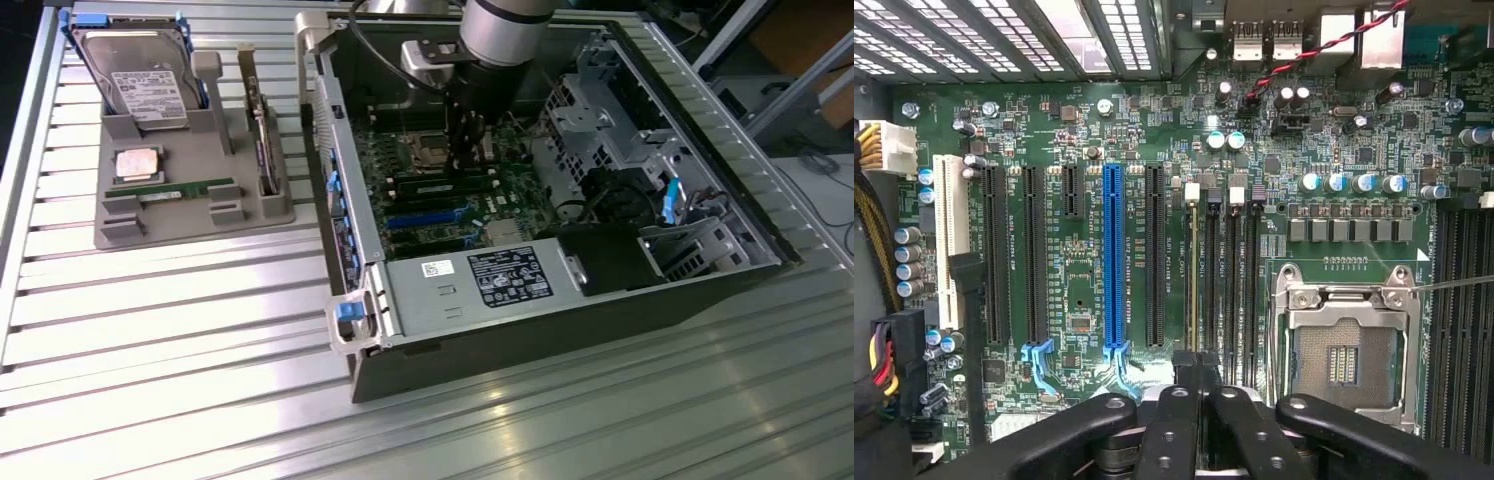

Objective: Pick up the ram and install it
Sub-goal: 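Insert the ram into the slot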

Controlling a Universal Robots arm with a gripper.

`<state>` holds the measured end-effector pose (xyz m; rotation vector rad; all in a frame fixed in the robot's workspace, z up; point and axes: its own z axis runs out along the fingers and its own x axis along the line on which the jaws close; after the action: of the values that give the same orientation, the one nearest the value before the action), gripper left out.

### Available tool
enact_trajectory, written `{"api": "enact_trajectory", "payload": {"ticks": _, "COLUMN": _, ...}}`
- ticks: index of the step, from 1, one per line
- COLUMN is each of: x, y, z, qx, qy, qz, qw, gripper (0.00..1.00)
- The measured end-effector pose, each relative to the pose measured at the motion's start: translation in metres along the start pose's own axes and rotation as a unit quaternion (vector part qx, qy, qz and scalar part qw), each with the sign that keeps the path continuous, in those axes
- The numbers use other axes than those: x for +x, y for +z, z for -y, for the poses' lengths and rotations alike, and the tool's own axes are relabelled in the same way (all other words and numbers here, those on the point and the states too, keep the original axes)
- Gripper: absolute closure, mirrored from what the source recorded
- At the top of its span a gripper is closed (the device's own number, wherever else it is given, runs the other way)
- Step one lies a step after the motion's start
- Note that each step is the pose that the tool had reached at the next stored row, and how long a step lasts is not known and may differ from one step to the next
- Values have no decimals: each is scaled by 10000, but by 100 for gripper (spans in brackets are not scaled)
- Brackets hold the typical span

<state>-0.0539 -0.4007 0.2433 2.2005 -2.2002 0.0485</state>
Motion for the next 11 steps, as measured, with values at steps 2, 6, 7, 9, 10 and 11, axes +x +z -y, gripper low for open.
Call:
{"api": "enact_trajectory", "payload": {"ticks": 2, "x": 16, "y": 1, "z": 1, "qx": 0, "qy": 0, "qz": 0, "qw": 10000, "gripper": 89}}
{"api": "enact_trajectory", "payload": {"ticks": 6, "x": 67, "y": -89, "z": 2, "qx": -1, "qy": 0, "qz": 1, "qw": 10000, "gripper": 89}}
{"api": "enact_trajectory", "payload": {"ticks": 7, "x": 73, "y": -143, "z": 2, "qx": -1, "qy": 0, "qz": 1, "qw": 10000, "gripper": 89}}
{"api": "enact_trajectory", "payload": {"ticks": 9, "x": 81, "y": -264, "z": 2, "qx": -1, "qy": 0, "qz": 0, "qw": 10000, "gripper": 89}}
{"api": "enact_trajectory", "payload": {"ticks": 10, "x": 83, "y": -310, "z": 3, "qx": -1, "qy": 0, "qz": 0, "qw": 10000, "gripper": 89}}
{"api": "enact_trajectory", "payload": {"ticks": 11, "x": 85, "y": -359, "z": 2, "qx": -1, "qy": 0, "qz": 0, "qw": 10000, "gripper": 89}}
